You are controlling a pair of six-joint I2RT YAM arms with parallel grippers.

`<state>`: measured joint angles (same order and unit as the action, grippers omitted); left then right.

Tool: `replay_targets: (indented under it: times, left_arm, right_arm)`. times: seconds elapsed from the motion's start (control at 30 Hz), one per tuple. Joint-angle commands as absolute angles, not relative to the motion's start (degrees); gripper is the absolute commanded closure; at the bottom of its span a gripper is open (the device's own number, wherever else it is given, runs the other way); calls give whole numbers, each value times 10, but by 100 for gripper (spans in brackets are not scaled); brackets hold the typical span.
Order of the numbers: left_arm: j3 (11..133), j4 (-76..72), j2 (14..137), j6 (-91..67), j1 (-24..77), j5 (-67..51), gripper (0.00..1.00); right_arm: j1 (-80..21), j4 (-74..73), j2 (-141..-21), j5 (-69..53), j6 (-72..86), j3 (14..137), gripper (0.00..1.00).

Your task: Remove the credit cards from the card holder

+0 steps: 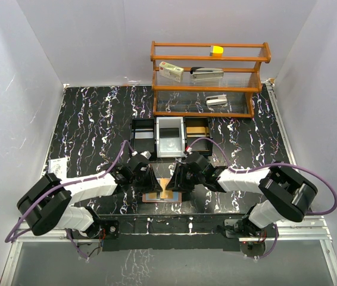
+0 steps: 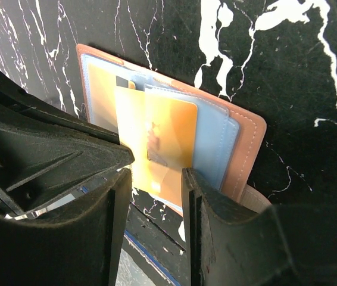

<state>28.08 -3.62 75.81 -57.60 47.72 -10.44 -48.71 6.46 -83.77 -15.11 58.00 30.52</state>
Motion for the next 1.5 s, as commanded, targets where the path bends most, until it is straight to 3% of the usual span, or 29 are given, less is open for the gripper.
replay_targets:
  times: [0.0,0.77,1.47]
  left_arm:
    - [290,-95,761,-576,483,-153,98]
    - [256,-221,781,-576,483,-203,98]
    - [254,-230,798,-576,483,-210,98]
  right_arm:
    - [-489,41,-839,-113,576,300,62]
    - [-486,50,-849,-120,580,292,62]
    - [-482,52,-849,-118,584,287,62]
